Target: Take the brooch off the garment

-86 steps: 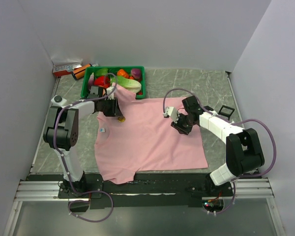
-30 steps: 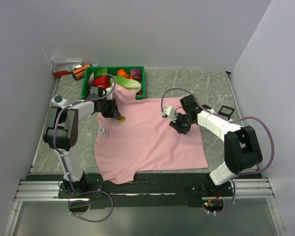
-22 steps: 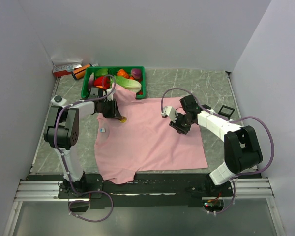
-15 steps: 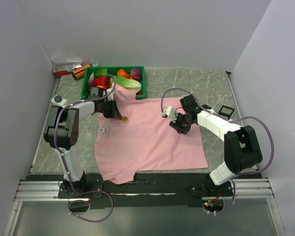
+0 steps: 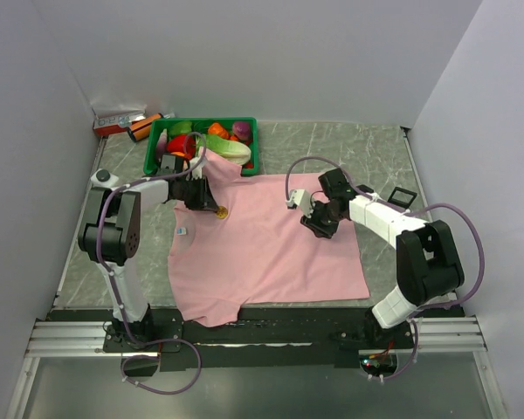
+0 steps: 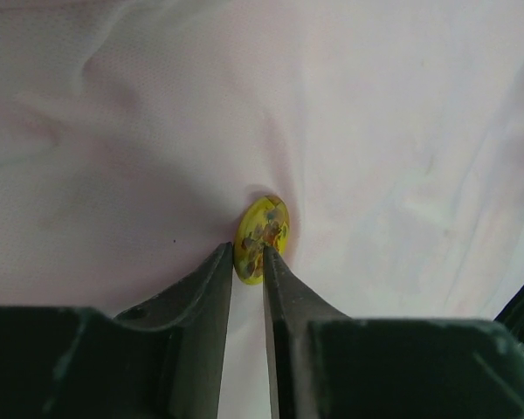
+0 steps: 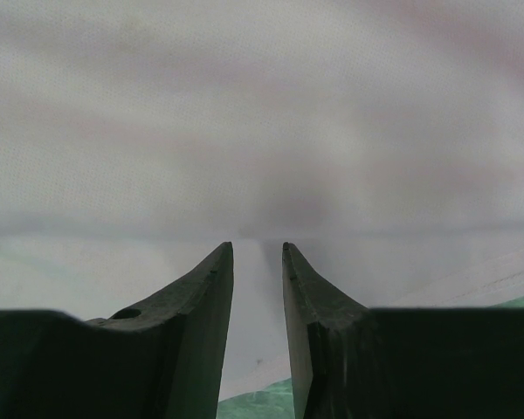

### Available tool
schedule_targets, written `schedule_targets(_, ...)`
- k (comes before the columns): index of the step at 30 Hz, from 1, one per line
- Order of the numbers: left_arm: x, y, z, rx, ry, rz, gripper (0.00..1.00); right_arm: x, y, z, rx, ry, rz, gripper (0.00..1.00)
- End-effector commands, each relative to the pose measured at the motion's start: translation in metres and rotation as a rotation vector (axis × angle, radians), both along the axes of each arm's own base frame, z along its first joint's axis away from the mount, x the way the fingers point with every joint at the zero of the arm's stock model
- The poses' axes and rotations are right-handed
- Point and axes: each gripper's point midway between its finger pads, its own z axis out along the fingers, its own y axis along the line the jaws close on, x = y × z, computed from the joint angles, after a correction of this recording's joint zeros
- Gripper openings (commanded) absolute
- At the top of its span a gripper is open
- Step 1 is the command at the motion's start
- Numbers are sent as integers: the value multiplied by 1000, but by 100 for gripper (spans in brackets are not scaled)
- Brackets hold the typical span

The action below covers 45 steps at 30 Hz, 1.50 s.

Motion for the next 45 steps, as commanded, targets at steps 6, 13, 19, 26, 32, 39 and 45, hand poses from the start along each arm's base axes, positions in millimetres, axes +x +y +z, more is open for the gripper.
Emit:
schedule_targets(6,18,-18,9,-82,-51,-91,25,7,9,9,16,-14,20,36)
schedule_targets(13,19,-23,10,-100,-64,-130,13,7,9,8,15,-12,21,36)
schedule_targets(19,3,-22,35,-117,-129,-201,1,6,12,13,26,-12,27,36)
schedule_targets(26,-50,-15,65,-65,-338,-406,1,-1,29,32,101,-47,40,32)
schedule_targets(32,-92,-15,50,94,-454,-589,1,-17,52,46,169,-66,98,32)
schedule_targets(39,-147,-26,25,256,-570,-836,12,-11,67,49,199,-93,60,33)
schedule_targets(45,-161,-19,43,247,-584,-844,41,-14,78,44,208,-62,71,34)
